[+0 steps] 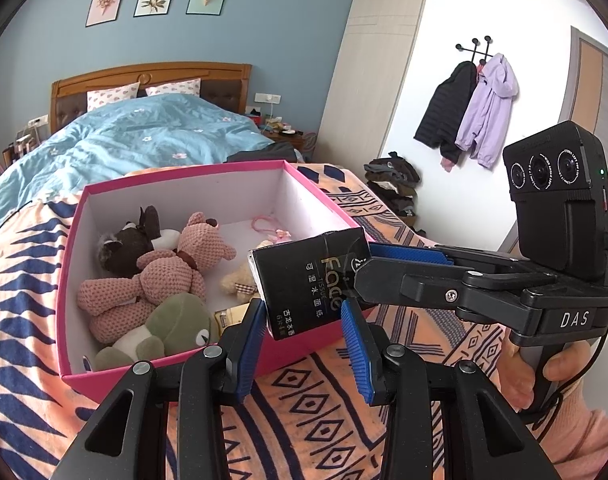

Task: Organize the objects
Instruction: 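Carry the black pack over the rim of the pink box, then lower the black pack into the box and open the left gripper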

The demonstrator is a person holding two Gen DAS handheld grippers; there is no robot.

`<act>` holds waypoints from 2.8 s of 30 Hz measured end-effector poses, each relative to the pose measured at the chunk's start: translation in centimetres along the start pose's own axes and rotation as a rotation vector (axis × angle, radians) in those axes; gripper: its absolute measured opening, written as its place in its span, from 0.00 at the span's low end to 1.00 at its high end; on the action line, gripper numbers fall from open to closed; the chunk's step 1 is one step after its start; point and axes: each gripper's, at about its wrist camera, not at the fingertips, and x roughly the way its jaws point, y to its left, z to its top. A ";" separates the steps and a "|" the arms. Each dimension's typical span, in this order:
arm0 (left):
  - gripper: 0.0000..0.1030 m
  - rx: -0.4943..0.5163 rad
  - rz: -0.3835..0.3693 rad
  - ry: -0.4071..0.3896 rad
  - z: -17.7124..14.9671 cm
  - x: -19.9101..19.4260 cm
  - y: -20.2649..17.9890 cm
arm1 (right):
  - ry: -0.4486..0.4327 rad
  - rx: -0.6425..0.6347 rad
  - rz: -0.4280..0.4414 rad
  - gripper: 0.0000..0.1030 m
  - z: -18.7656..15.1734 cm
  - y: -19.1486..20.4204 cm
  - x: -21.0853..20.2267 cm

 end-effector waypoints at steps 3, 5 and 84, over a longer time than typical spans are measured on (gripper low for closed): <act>0.37 0.002 0.002 -0.001 0.1 0.1 0.1 | 0.002 0.005 0.005 0.45 0.1 -0.1 0.1; 0.37 0.003 0.004 -0.001 0.2 0.1 0.2 | 0.001 0.005 0.005 0.45 0.3 -0.2 0.2; 0.37 -0.022 0.042 0.124 1.3 5.1 2.2 | 0.077 0.098 -0.020 0.45 1.2 -4.2 4.7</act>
